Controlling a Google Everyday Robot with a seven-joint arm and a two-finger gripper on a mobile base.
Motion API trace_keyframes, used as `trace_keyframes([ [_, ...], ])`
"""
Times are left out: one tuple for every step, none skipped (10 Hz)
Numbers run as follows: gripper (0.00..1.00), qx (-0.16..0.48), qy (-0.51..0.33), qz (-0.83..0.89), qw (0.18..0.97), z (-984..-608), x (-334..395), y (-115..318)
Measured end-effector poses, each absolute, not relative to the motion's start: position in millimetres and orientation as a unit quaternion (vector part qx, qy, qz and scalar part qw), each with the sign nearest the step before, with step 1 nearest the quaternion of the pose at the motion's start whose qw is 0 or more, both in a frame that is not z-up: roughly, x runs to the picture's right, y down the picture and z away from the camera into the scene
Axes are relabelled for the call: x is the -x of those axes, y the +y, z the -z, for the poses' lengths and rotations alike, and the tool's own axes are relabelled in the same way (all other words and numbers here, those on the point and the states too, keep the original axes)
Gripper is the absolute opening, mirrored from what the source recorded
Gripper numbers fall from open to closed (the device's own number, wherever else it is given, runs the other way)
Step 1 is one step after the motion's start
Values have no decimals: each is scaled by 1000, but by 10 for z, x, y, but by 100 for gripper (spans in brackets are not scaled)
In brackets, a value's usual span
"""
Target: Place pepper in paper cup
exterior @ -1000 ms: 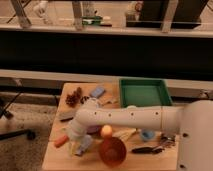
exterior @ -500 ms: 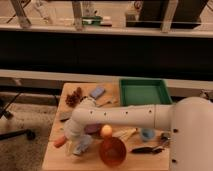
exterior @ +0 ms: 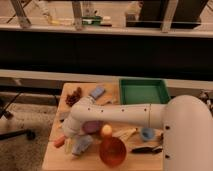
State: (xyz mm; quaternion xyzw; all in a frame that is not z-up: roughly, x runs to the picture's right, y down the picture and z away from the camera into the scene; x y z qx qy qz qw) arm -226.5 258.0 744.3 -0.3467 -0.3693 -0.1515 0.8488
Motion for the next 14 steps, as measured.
trace_keyframes([
  [80, 349, -370, 150, 848, -7471, 2270, 2574],
  [80, 352, -371, 149, 846, -7508, 2276, 2577],
  [80, 354, -372, 148, 845, -7529, 2276, 2583],
  [80, 356, -371, 147, 845, -7557, 2275, 2590],
  [80, 358, -370, 146, 845, -7588, 2275, 2599],
  [80, 358, -368, 144, 846, -7618, 2273, 2605],
  [80, 359, -365, 142, 847, -7648, 2272, 2613],
  [80, 359, -364, 140, 848, -7671, 2278, 2612],
  [80, 359, -363, 139, 848, -7691, 2282, 2610],
  [80, 360, -363, 138, 848, -7711, 2291, 2612],
  [80, 361, -363, 137, 848, -7722, 2302, 2615],
  [80, 363, -364, 137, 847, -7729, 2327, 2633],
  [80, 365, -364, 137, 846, -7734, 2344, 2653],
  [80, 367, -363, 137, 845, -7741, 2369, 2676],
])
